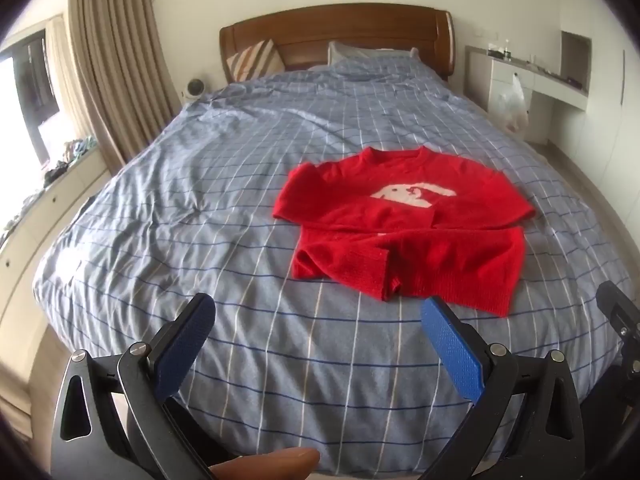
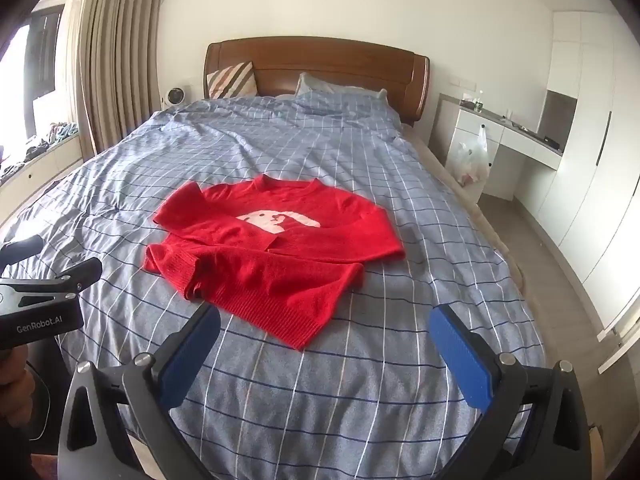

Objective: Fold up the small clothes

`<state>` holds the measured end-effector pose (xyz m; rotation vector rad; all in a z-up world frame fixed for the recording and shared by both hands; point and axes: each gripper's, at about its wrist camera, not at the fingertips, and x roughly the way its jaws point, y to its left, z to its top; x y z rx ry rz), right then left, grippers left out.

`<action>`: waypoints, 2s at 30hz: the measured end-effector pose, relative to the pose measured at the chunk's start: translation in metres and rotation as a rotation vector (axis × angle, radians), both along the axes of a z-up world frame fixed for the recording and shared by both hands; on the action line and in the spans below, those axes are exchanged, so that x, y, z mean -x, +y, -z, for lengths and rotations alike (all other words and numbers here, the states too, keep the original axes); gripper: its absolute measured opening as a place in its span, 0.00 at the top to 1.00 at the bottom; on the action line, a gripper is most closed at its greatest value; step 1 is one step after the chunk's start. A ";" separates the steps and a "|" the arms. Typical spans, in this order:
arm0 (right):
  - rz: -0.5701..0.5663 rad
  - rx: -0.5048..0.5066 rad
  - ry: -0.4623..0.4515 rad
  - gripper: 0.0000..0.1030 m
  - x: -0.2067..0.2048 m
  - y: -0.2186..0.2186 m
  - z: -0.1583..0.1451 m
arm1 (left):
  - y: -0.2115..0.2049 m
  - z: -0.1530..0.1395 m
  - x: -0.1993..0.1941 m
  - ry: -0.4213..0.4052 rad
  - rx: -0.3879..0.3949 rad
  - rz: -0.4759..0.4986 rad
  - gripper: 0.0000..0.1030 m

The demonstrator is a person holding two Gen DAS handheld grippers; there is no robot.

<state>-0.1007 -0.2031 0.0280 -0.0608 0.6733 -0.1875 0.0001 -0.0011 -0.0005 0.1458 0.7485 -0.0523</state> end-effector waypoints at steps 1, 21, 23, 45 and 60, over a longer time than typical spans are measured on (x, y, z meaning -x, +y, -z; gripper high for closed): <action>0.005 -0.001 0.004 0.00 0.000 0.000 0.001 | 0.000 0.000 0.001 -0.015 -0.002 0.003 0.00; 0.003 -0.025 0.024 0.00 0.001 0.006 -0.001 | -0.002 0.002 0.006 0.059 0.022 0.055 0.00; 0.015 -0.030 0.029 0.00 0.000 0.004 -0.001 | -0.003 0.003 0.006 0.058 0.012 0.054 0.00; 0.051 0.014 0.057 0.00 0.000 0.009 0.001 | 0.004 0.005 0.005 0.077 0.034 0.036 0.00; 0.112 0.067 0.067 0.00 0.000 0.003 0.000 | 0.003 0.009 0.005 0.070 0.030 0.041 0.00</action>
